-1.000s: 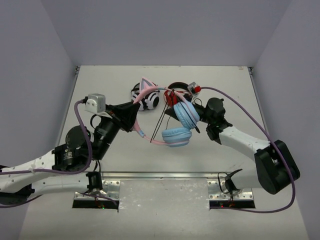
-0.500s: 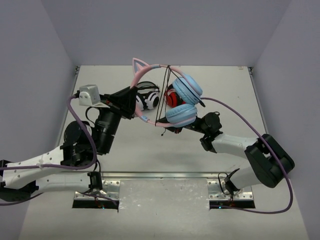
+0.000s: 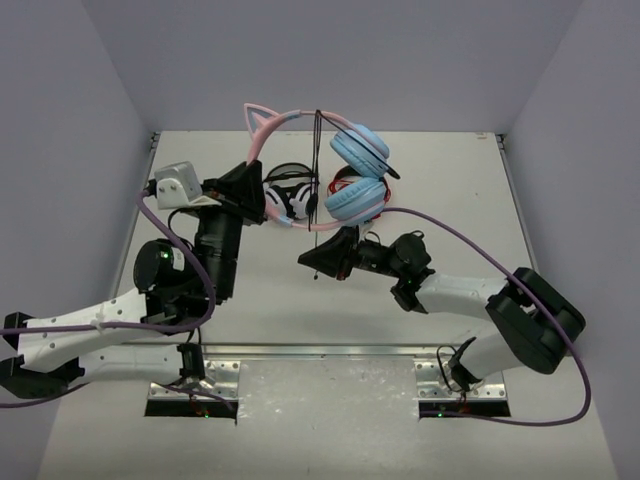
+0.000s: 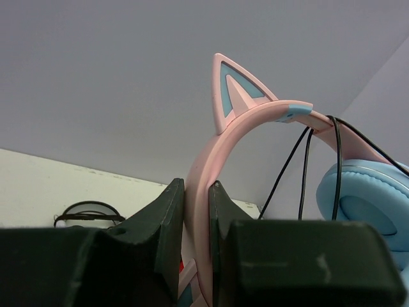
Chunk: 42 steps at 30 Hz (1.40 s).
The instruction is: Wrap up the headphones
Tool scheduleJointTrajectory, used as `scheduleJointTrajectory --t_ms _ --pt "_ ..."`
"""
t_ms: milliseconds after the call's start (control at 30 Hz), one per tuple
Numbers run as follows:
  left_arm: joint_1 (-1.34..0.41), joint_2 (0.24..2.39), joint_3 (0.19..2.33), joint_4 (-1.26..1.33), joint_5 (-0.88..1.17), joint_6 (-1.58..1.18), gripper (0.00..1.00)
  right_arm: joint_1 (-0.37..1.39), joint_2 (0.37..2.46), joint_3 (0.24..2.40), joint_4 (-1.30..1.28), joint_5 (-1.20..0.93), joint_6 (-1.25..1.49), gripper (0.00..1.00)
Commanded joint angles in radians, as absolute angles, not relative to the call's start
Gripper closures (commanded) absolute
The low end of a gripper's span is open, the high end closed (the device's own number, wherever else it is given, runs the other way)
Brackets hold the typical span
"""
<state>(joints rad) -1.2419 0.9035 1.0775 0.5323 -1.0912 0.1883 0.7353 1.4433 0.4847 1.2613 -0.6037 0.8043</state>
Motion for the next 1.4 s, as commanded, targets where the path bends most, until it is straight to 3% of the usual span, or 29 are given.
scheduleJointTrajectory --t_ms 0,367,467,767,1033,1367 --pt "-1.224 0.903 1.181 0.798 -1.095 0.199 1.00 0.776 1.460 0.502 1.170 -0.568 0.749 0.98" --pt "-1.088 0.946 1.163 0.744 -1.170 0.141 1.00 0.968 1.388 0.546 0.990 -0.385 0.571 0.95" --pt "-1.040 0.940 1.146 0.667 -1.172 0.065 1.00 1.021 1.348 0.554 0.942 -0.324 0.506 0.99" --pt "-0.947 0.923 1.059 0.624 -1.186 0.035 1.00 1.137 1.270 0.616 0.741 -0.213 0.336 0.99" --pt "-0.746 0.963 1.072 0.339 -1.103 -0.204 1.00 1.272 1.236 0.748 0.445 -0.017 0.151 0.99" --pt "-0.600 1.023 1.080 0.095 -0.959 -0.417 1.00 1.284 1.187 0.880 0.158 0.081 0.023 0.99"
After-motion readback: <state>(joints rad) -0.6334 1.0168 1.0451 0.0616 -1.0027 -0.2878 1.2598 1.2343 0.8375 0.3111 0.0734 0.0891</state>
